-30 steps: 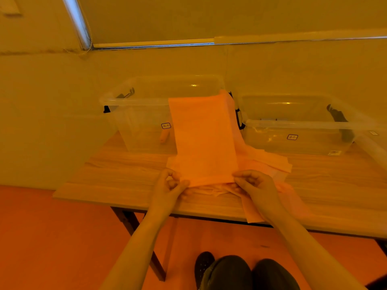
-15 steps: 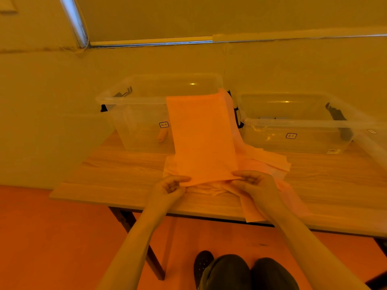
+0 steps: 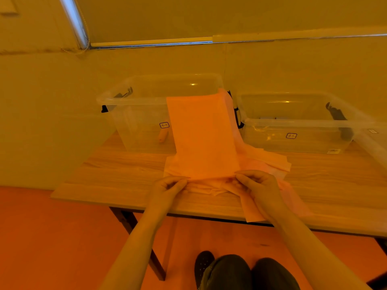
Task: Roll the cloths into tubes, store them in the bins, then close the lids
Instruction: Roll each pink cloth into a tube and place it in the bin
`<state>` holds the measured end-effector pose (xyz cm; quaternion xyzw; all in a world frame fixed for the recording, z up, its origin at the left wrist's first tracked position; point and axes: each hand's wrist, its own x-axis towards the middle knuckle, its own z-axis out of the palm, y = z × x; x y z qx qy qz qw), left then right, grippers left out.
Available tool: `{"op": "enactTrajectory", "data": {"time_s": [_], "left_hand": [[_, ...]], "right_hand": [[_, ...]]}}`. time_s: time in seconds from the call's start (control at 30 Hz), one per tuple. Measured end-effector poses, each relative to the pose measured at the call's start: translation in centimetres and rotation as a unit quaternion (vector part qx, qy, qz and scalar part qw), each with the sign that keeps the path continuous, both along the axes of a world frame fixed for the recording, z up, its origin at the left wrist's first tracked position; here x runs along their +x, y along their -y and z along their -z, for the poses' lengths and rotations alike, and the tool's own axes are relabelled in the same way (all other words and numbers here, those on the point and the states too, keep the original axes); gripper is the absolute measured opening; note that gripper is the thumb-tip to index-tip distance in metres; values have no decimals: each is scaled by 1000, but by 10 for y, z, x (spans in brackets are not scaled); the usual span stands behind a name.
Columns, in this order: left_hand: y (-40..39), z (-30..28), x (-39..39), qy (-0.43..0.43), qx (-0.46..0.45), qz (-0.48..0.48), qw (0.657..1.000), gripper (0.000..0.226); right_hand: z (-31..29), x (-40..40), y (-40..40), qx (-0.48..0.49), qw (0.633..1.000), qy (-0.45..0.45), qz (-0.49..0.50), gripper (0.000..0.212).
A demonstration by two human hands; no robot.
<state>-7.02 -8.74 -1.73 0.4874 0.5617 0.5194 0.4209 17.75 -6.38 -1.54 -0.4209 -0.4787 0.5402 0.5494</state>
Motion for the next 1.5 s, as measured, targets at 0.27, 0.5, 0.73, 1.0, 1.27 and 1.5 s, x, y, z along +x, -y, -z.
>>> {"op": "enactTrajectory", "data": {"time_s": [0.27, 0.5, 0.73, 1.0, 1.27, 1.5], "left_hand": [[-1, 1, 1, 16, 26, -6, 1000, 12], [-1, 3, -5, 30, 50, 37, 998, 9], [0, 2, -4, 46, 11, 29, 998, 19], [0, 3, -2, 44, 23, 13, 999, 12], [-1, 4, -4, 23, 25, 7, 999, 10], [-2, 4, -4, 27, 64, 30, 997, 18]], "right_hand": [[-2, -2, 1, 15, 1000, -2, -5, 25], [-1, -2, 2, 20, 998, 55, -20, 11], [-2, -1, 1, 2, 997, 74, -14, 19], [-2, -2, 1, 27, 997, 70, 7, 11], [-2, -3, 1, 25, 998, 47, 22, 8], [-2, -4, 2, 47, 997, 56, -18, 5]]}}
